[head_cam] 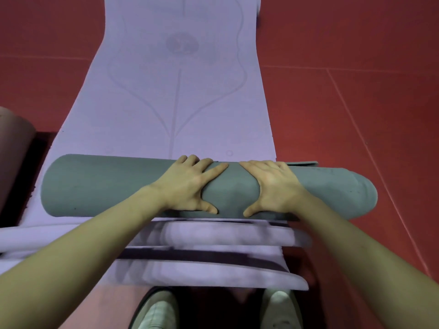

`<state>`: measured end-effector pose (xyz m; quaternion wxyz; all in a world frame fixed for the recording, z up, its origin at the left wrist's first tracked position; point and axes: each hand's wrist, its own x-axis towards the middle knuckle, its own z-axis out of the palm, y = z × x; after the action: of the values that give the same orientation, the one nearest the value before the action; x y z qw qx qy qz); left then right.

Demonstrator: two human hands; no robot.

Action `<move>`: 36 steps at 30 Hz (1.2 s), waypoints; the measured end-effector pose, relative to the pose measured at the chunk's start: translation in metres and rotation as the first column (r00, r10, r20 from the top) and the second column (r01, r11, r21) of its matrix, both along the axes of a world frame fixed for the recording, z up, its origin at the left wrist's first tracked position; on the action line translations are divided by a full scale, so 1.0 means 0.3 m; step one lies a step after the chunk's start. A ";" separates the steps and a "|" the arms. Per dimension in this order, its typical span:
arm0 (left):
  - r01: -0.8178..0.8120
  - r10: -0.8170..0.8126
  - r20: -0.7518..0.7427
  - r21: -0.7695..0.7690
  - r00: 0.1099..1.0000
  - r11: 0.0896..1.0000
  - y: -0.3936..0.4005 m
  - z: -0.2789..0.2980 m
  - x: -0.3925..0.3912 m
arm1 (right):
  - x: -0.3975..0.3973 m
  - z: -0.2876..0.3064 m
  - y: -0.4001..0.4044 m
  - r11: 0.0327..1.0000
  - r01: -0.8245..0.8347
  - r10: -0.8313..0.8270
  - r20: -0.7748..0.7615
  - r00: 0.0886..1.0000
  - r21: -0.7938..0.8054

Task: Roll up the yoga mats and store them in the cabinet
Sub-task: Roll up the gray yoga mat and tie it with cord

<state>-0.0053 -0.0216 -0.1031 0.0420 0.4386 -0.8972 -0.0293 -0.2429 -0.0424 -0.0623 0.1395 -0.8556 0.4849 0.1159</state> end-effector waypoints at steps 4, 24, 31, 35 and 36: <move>0.006 -0.006 0.002 -0.071 1.000 0.997 -0.017 0.020 0.013 | -0.022 0.008 -0.006 1.000 0.024 -0.023 0.054 0.998 -0.016; -0.220 0.205 0.260 0.028 0.944 0.975 -0.180 0.070 -0.119 | -0.066 -0.036 -0.140 0.971 0.069 -0.074 -0.015 0.997 -0.231; -0.147 0.144 0.167 0.007 0.975 0.989 -0.118 0.056 -0.083 | -0.068 -0.031 -0.061 0.972 0.057 -0.057 0.006 0.998 -0.228; -0.084 0.086 0.065 -0.035 0.994 0.996 -0.051 0.024 -0.069 | -0.083 -0.013 0.004 0.980 0.026 -0.028 -0.009 1.000 -0.195; -0.077 0.080 0.060 -0.043 0.995 0.996 -0.040 0.020 -0.070 | -0.085 -0.008 0.015 0.983 0.027 -0.029 -0.012 0.999 -0.182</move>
<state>-0.0263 -0.0335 -0.0972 0.0241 0.4734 -0.8805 0.0040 -0.2685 -0.0381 -0.0648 0.0587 -0.8569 0.5065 0.0754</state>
